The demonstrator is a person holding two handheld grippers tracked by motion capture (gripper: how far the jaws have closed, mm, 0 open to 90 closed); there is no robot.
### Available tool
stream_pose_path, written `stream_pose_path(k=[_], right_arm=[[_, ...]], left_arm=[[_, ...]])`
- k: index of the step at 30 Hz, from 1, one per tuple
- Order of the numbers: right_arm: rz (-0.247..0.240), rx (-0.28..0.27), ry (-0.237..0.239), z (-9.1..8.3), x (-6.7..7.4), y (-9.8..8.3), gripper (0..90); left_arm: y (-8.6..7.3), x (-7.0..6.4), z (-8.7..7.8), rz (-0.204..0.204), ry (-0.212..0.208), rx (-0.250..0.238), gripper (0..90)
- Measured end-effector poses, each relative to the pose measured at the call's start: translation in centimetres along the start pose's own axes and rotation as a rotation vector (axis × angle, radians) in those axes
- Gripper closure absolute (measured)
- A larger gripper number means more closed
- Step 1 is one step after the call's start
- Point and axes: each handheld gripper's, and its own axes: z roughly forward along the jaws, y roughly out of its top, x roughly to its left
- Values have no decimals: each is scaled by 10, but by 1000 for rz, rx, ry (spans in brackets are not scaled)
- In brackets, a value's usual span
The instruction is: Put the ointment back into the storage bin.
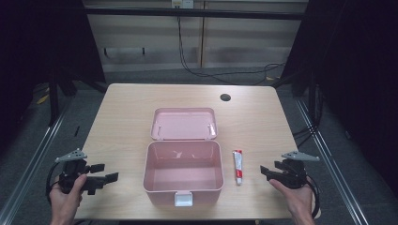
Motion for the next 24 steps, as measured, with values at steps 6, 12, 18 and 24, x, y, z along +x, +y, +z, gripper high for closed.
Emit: stream_pose_path(k=[6,12,18,24], right_arm=[[23,-18,44,-6,0,5,390],[-6,-12,72,-11,8,11,409],[-2,-53,84,-12,5,16,453],[-38,-49,116,-14,14,24,522]], left_arm=[[0,0,0,-2,0,-1,185],[0,0,0,1,-1,0,185],[0,1,1,-2,4,6,185],[0,0,1,3,3,10,185]])
